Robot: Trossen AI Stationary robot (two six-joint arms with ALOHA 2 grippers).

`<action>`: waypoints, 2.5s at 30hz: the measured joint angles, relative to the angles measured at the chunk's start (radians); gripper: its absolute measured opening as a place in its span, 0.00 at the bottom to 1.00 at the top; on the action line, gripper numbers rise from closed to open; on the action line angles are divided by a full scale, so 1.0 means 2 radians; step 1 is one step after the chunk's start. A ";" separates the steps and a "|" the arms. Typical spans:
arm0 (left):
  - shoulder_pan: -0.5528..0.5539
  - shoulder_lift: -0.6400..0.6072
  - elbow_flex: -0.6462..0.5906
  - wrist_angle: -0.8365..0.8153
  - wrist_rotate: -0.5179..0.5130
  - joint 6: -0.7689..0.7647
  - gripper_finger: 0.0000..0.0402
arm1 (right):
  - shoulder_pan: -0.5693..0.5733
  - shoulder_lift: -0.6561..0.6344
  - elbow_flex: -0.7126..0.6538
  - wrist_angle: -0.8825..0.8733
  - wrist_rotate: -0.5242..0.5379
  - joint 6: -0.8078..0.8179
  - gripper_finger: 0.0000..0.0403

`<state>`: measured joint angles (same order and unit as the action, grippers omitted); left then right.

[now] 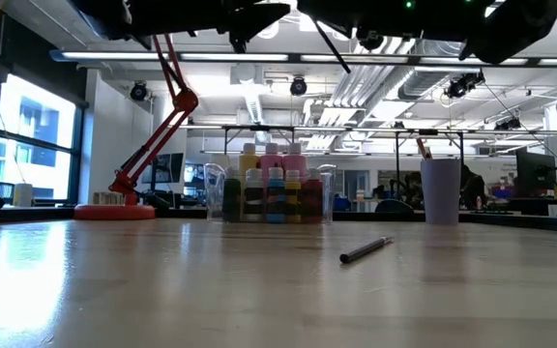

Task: Pick & Place Paint Supplies
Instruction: Put the black paint brush into the violet cup

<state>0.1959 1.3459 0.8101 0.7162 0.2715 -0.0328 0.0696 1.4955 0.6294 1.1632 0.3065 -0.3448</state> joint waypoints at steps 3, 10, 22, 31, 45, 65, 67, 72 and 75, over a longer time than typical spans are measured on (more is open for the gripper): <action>0.000 0.014 0.000 0.021 0.008 -0.004 0.54 | 0.000 0.006 0.003 0.000 0.000 0.000 0.02; 0.000 0.023 0.000 0.041 0.022 -0.013 0.54 | -0.003 0.007 0.003 0.000 0.004 0.000 0.02; 0.000 0.023 0.000 0.048 0.023 -0.014 0.30 | -0.003 0.007 0.003 -0.001 0.004 0.000 0.02; 0.000 0.038 0.017 0.043 0.032 -0.014 0.11 | -0.003 0.007 0.003 -0.001 0.003 0.000 0.02; 0.000 0.060 0.031 0.047 0.047 -0.012 0.06 | -0.003 0.007 0.002 -0.004 0.009 0.002 0.05; 0.018 0.058 0.031 -0.013 0.076 -0.012 0.02 | 0.050 -0.092 0.004 -0.191 0.137 0.035 0.39; 0.024 0.058 0.031 -0.010 0.093 -0.014 0.02 | 0.042 -0.124 0.004 -0.255 0.098 0.088 0.38; 0.026 0.058 0.043 -0.052 0.098 -0.012 0.02 | -0.004 -0.153 0.041 -0.401 -0.021 0.195 0.37; 0.026 0.058 0.067 -0.100 0.098 0.004 0.02 | -0.024 -0.139 0.076 -0.455 -0.075 0.206 0.37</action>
<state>0.2478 1.4616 0.9437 0.5160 0.4667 -0.0243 0.0216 1.2172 0.7819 0.2527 0.1570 0.0666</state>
